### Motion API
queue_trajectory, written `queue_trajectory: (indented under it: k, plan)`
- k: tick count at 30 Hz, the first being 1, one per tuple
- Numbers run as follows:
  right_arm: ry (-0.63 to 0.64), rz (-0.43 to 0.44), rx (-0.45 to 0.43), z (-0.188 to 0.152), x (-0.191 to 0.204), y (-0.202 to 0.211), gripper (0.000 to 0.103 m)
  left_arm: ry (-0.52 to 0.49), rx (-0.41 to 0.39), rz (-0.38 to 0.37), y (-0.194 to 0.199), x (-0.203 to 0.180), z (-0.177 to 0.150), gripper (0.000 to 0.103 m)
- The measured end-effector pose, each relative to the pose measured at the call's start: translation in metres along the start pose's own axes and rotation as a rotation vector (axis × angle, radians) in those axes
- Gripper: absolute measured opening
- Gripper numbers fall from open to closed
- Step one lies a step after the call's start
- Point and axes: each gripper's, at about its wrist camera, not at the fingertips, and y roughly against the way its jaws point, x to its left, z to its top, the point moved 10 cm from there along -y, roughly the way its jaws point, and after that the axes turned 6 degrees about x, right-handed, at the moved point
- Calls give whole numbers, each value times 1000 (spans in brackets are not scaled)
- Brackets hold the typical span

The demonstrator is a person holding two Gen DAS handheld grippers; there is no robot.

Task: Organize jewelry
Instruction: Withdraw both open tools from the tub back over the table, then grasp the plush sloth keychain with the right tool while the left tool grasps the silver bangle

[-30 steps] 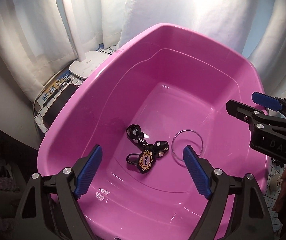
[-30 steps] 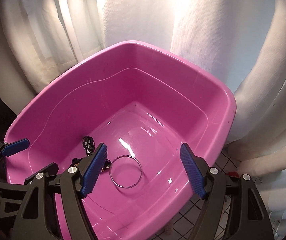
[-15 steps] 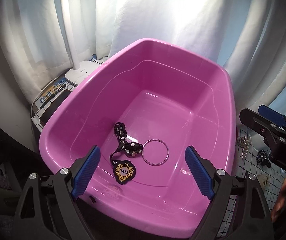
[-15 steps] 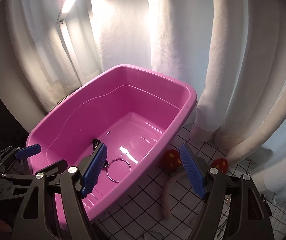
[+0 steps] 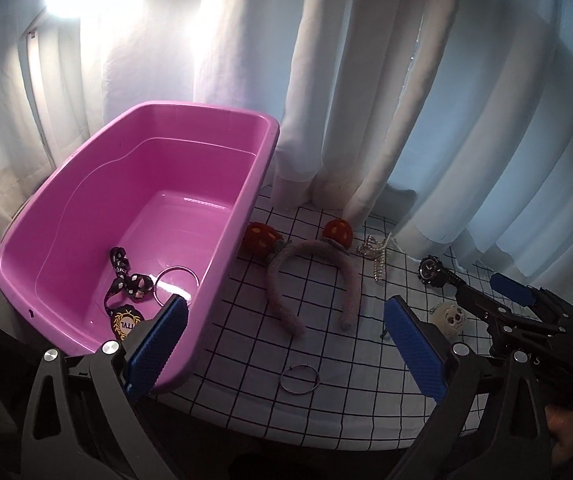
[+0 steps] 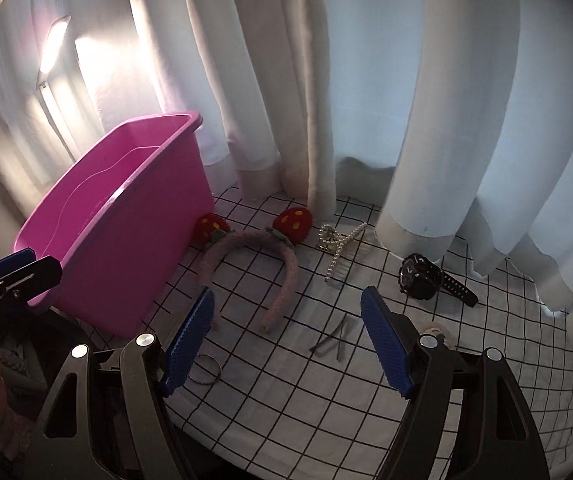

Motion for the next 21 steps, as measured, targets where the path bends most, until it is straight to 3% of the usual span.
queue_trajectory:
  k: [6,9,15,21]
  plan:
    - [-127,-46,51,-52,-61,-7,72,-53,125,-56,-35,-41,-42,97]
    - [-165,-51,74,-70,-81,-16,72,-84,187,-35,-56,-51,-67,97]
    - [-219,-59,100,-90,-108,-35,72,-71,271,1,-98,-46,-101,97]
    - [-242,-49,116,-102,-119,-50,72,42,332,40,-134,-18,-126,97]
